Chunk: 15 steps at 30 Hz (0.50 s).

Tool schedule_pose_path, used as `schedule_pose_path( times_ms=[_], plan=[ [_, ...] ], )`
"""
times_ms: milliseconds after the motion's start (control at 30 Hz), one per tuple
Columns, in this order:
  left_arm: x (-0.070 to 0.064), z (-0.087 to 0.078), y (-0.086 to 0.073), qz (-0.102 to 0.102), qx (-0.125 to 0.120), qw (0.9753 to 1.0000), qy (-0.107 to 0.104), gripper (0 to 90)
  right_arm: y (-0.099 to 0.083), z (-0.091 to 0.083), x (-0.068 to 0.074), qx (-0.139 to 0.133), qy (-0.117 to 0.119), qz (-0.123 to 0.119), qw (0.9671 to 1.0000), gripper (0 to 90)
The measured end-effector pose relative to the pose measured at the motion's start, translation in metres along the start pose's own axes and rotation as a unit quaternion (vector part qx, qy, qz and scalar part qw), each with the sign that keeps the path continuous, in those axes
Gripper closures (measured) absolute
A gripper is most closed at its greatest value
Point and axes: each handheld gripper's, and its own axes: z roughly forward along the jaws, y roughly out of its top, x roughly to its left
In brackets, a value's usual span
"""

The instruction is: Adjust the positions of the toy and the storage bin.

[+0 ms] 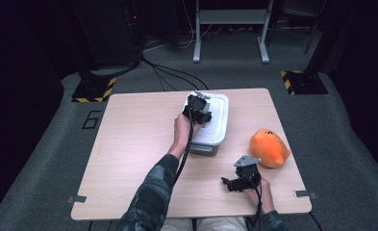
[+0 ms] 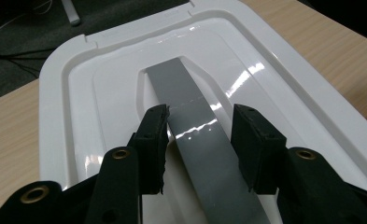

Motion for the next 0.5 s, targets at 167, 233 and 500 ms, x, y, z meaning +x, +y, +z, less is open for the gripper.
schedule_pose_path(
  times_ms=[167, 233, 500],
  plan=[
    [0.001, -0.002, -0.003, 0.01, -0.003, 0.9999, 0.01, 59.1, 0.0, 0.0, 0.0, 0.0, 0.0, 0.0, 1.0, 8.3],
    [0.005, -0.004, -0.006, 0.008, -0.007, 0.9999, 0.01, 60.7, 0.0, 0.0, 0.0, -0.001, 0.001, 0.0, 1.0, 8.4],
    [0.015, -0.013, -0.017, 0.002, -0.015, 0.9999, 0.0, 64.4, 0.0, 0.0, 0.0, -0.001, 0.0, 0.001, 1.0, 8.8]
  ],
)
